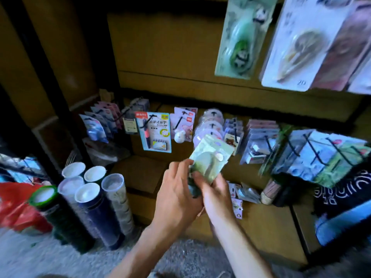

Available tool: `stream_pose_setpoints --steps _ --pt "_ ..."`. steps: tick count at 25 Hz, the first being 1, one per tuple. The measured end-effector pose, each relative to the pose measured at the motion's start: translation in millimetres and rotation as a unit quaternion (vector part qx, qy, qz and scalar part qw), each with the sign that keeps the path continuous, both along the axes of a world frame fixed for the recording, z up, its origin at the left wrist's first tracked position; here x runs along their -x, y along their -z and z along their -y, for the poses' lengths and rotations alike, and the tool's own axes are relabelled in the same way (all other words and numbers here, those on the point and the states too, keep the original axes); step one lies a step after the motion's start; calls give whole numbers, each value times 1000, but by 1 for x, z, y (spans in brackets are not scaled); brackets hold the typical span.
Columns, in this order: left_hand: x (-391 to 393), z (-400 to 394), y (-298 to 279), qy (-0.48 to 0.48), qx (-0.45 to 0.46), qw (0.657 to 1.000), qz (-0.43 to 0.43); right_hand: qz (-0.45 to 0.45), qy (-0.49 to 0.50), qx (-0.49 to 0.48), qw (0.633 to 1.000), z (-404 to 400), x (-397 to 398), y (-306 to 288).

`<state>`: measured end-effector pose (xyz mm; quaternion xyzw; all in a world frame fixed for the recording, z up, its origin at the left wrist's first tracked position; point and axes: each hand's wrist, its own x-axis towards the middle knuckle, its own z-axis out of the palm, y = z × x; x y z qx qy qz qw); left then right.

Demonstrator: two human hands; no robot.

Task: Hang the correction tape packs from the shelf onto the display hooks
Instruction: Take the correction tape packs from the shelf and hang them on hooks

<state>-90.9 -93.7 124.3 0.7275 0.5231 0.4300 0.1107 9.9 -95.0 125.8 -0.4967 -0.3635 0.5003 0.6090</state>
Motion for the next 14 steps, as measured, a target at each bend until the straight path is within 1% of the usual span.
stream_pose_setpoints --steps 3,5,6,7,8,10,11,12,14 --pt "-4 -9 -77 113 11 988 106 24 13 -96 995 -4 -22 -77" --pt "-2 -20 -114 129 -8 978 162 45 18 -147 988 -6 -39 -124" --pt "-1 -28 -129 121 -31 978 170 58 21 -167 984 -8 -48 -145" --pt "-1 -37 -138 105 -58 980 156 69 21 -188 980 -11 -54 -164" --pt "0 -45 -144 87 -86 985 123 79 18 -210 974 -13 -59 -181" --pt "2 -58 -144 54 -122 990 36 102 12 -254 962 -21 -66 -207" --pt "3 -61 -139 44 -122 992 5 110 10 -267 957 -25 -68 -215" --pt "4 -62 -133 40 -112 993 -8 114 8 -271 956 -29 -69 -220" --pt "2 -61 -122 45 -95 994 -6 110 13 -262 959 -36 -67 -218"
